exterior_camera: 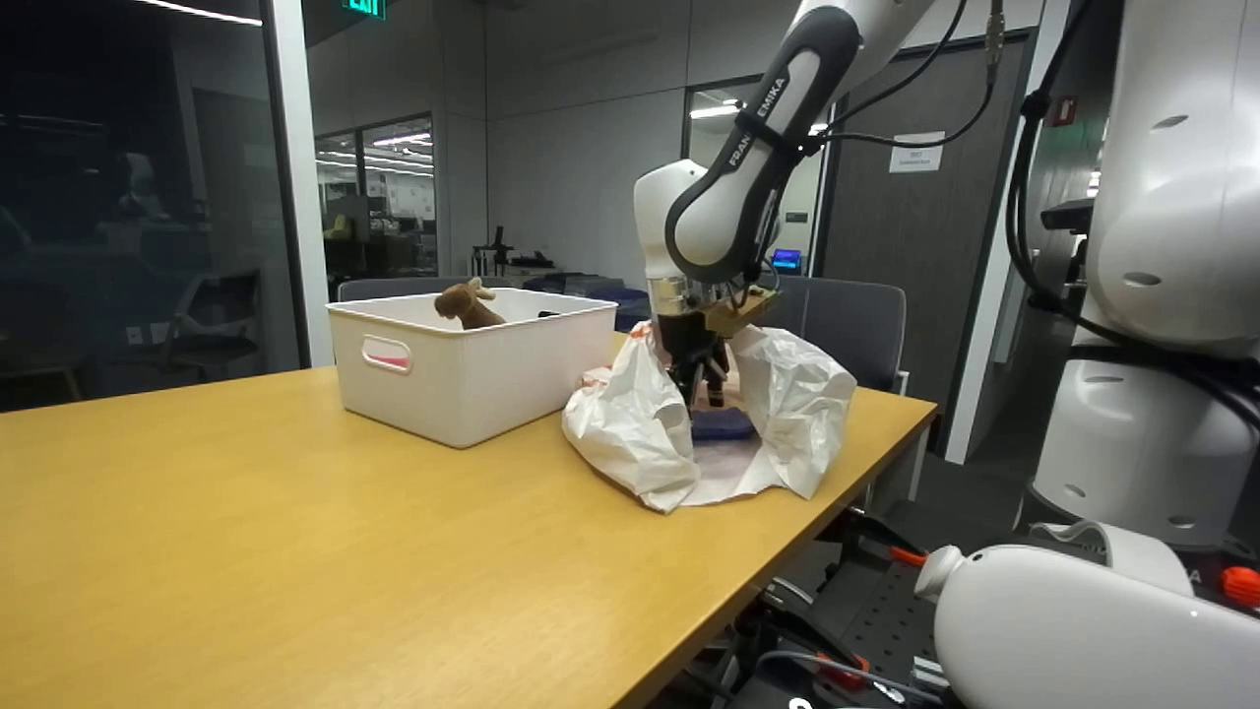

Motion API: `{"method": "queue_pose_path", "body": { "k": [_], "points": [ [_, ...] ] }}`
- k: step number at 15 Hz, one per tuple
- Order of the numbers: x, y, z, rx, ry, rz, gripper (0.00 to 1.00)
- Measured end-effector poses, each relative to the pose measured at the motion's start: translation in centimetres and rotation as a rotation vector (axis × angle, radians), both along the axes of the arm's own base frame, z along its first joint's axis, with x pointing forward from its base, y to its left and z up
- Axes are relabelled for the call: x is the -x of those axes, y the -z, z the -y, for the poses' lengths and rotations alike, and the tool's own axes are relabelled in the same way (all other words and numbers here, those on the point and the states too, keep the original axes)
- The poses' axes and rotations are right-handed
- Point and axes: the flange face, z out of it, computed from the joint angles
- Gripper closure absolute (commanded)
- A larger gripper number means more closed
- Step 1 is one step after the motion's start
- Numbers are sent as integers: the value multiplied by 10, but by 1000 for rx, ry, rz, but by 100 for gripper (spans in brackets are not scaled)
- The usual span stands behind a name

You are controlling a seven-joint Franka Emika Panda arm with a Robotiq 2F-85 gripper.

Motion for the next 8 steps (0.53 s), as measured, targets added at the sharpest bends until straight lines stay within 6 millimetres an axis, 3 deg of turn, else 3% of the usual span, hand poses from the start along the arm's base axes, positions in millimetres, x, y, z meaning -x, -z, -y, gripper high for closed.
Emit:
{"method": "queue_pose_path", "body": {
  "k": [4,5,8],
  "points": [
    [0,21,8,11,47,7,3],
    [-1,23,9,19,52,16,25],
    [-3,23,10,47,50,40,38]
  ]
}}
